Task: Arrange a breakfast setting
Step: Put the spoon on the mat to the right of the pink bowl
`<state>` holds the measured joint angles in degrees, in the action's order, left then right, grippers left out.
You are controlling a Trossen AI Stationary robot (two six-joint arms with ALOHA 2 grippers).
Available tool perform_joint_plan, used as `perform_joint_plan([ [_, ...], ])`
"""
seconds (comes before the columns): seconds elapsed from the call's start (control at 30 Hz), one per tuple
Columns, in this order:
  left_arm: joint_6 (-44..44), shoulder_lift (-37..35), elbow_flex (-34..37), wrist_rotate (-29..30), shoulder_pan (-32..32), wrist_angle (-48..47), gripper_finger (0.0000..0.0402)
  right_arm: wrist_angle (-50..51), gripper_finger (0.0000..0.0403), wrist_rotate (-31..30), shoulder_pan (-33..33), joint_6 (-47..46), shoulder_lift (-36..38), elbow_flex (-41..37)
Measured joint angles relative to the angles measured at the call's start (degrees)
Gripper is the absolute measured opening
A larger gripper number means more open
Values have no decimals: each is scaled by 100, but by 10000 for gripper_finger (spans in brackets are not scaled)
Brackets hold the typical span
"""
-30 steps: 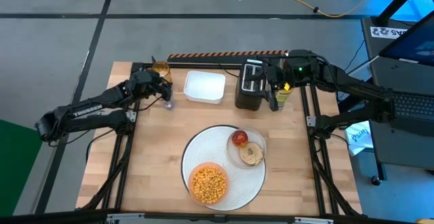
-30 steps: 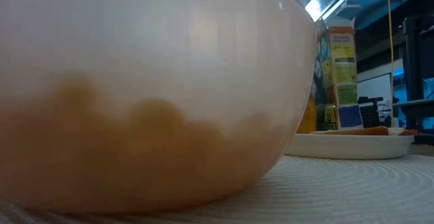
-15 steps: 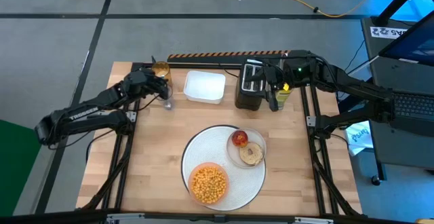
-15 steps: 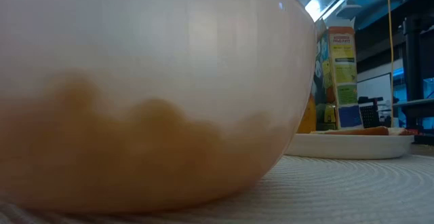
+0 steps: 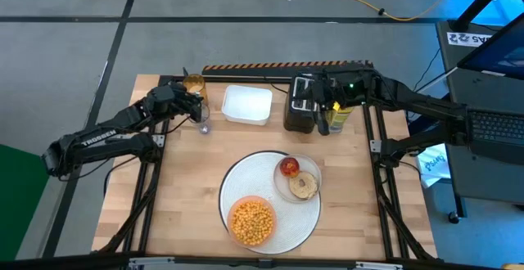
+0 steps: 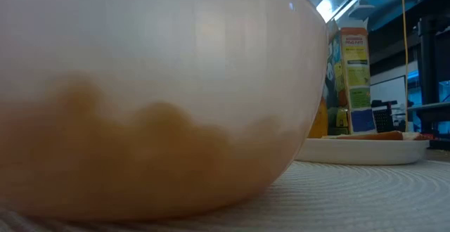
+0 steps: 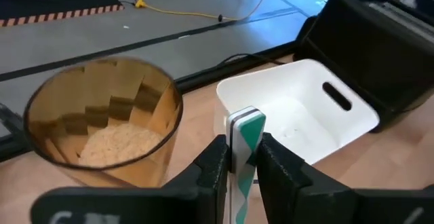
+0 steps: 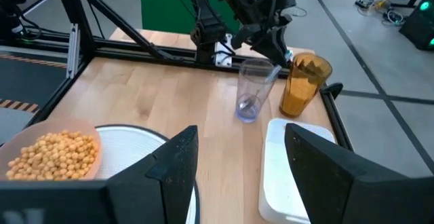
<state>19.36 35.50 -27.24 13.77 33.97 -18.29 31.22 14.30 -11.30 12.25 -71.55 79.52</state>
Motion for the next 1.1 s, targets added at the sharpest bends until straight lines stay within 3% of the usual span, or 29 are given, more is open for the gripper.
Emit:
perform_joint_plan([
  [0.3, -72, -6, -859, 9, -2, -524, 51, -55, 209, -187, 414, 15, -225, 3],
  [0.57, -701, 10, -2301, -43, -420, -1327, 52, -673, 209, -484, 660, 19, -271, 0],
  [0.83, -1098, 90, -3402, -101, -1127, -1224, 52, -1037, 209, -478, 642, -77, -271, 0],
  [1.1, -1786, 746, -3541, -712, -2227, -421, 52, -1408, 209, -528, 642, -303, -271, 0],
])
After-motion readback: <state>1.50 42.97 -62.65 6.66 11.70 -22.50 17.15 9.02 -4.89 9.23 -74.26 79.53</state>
